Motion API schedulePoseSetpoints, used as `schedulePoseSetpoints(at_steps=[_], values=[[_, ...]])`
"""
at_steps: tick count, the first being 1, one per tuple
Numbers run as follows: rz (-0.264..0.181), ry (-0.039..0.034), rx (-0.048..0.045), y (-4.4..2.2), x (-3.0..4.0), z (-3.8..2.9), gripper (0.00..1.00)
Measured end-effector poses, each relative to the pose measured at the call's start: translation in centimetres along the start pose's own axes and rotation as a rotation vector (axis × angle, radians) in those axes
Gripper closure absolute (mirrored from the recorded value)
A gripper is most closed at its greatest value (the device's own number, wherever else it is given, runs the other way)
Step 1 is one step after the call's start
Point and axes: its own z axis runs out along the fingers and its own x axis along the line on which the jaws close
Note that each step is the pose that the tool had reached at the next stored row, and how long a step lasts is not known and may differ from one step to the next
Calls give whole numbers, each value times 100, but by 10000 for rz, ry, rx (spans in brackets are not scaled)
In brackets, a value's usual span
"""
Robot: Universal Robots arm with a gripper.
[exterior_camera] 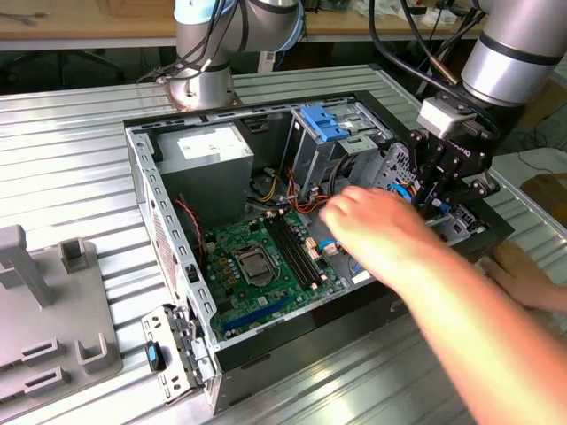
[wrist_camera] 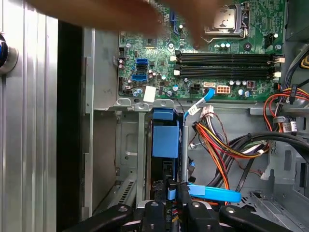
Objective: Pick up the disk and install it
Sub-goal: 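Insert the second disk wire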
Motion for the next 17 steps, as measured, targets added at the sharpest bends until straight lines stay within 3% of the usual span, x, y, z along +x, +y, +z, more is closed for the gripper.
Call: schedulePoseSetpoints(at_steps=[17], values=[[0,0,0,0,0,0,77]])
